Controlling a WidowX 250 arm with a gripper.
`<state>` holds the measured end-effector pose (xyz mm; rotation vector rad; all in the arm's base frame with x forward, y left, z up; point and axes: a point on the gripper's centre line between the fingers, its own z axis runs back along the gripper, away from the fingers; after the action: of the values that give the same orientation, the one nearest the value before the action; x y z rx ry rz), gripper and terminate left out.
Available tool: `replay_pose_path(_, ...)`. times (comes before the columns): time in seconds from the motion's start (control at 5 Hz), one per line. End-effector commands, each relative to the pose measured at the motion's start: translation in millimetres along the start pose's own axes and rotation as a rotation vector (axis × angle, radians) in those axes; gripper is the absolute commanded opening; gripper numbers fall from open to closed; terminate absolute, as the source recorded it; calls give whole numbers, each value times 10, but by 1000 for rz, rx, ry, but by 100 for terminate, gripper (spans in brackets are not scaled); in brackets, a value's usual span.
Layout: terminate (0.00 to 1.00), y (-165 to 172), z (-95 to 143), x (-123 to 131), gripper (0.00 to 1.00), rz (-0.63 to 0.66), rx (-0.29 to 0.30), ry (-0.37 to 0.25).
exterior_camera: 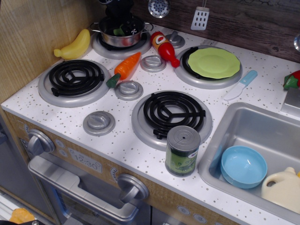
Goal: Take broccoli out of pan
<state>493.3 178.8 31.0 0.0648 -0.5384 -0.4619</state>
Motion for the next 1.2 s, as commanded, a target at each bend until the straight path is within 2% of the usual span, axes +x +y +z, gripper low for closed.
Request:
replay_pose_path(0.0,0,170,284,151,0,-24,84,-25)
replay_pose_path(0.2,0,221,416,168,0,-37,116,-3)
replay_pose_path(0.4,0,256,632,211,0,-56,202,15)
replay_pose_path(0.6,0,278,905,280,0,-71,261,60)
replay_pose_path(0.8,0,89,1179,265,0,-18,275,132)
replay_pose_path(1.0,0,-274,1313,172,0,108,279,182)
